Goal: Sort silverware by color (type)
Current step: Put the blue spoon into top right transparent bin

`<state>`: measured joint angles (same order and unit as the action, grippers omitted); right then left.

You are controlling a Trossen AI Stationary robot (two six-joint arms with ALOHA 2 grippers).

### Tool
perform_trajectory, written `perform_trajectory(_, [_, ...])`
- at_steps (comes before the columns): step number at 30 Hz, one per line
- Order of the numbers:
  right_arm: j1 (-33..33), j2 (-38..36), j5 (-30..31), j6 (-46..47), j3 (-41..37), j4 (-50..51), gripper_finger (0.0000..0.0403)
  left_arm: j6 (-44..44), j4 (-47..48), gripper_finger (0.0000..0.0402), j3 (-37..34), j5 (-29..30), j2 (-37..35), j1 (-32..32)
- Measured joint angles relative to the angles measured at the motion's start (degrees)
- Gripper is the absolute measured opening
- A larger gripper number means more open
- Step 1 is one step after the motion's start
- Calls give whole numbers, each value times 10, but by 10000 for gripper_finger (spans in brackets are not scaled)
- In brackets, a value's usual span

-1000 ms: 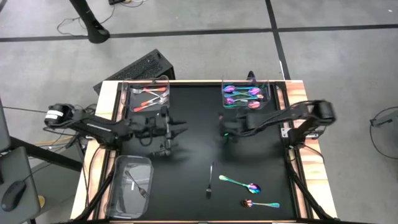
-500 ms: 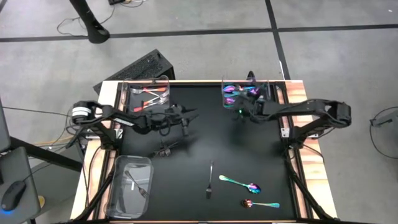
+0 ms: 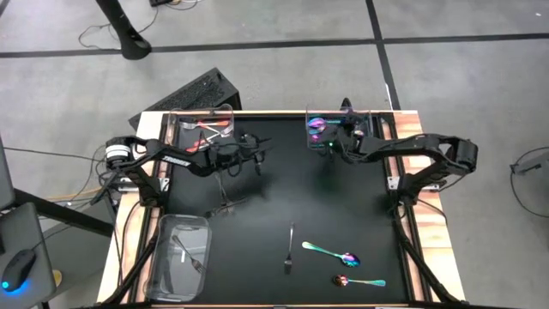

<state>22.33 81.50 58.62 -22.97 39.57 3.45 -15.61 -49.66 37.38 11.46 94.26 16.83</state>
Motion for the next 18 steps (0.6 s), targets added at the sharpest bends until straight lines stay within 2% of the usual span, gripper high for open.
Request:
perform_trajectory(6, [-106,-43,10,168,50,92,164,64,-16,125,-27,-49,5,11])
perform_trajectory(9, [-152,-71,-62,304,80,158,161,80,-16,125,-37,-52,5,-8])
perform_trajectory(13, [-204,-84,-222,437,92,178,154,77,-17,125,-42,-32,-7,-48])
perform_trajectory(15, [-237,-80,-256,483,92,186,149,62,-20,125,-54,-25,-31,-74])
perform_trajectory(18, [-291,-75,-258,558,90,221,139,38,-29,125,-100,13,-89,-109])
